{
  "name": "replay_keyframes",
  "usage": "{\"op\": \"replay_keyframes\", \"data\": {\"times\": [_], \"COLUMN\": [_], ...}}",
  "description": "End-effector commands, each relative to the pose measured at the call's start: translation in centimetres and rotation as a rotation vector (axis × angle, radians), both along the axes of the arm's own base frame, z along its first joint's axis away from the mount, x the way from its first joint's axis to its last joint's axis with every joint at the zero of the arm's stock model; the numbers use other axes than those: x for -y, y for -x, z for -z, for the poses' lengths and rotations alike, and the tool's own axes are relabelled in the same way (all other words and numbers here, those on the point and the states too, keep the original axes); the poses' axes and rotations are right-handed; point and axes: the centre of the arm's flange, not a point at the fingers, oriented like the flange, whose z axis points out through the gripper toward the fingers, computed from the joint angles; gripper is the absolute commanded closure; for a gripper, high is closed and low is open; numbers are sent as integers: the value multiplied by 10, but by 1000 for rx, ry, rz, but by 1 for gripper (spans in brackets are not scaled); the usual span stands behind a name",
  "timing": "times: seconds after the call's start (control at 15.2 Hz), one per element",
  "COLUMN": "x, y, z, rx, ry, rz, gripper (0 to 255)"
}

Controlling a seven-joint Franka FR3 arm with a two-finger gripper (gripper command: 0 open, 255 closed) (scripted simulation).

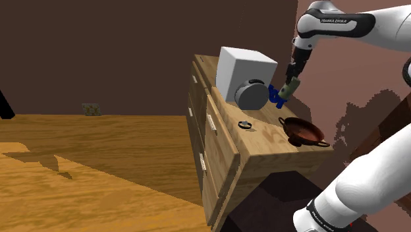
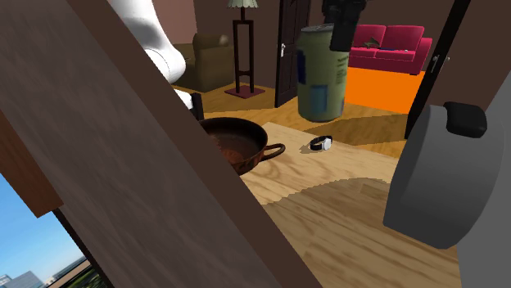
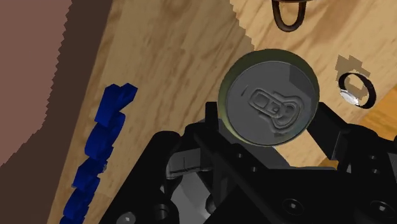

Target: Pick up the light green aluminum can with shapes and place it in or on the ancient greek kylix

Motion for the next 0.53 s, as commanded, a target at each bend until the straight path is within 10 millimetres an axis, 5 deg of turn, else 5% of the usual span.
{"op": "replay_keyframes", "data": {"times": [0.0, 0.46], "x": [-6, -38], "y": [26, 112], "z": [-2, -14], "rx": [1, 1], "ry": [1, 1], "rz": [-1, -1], "gripper": [255, 255]}}
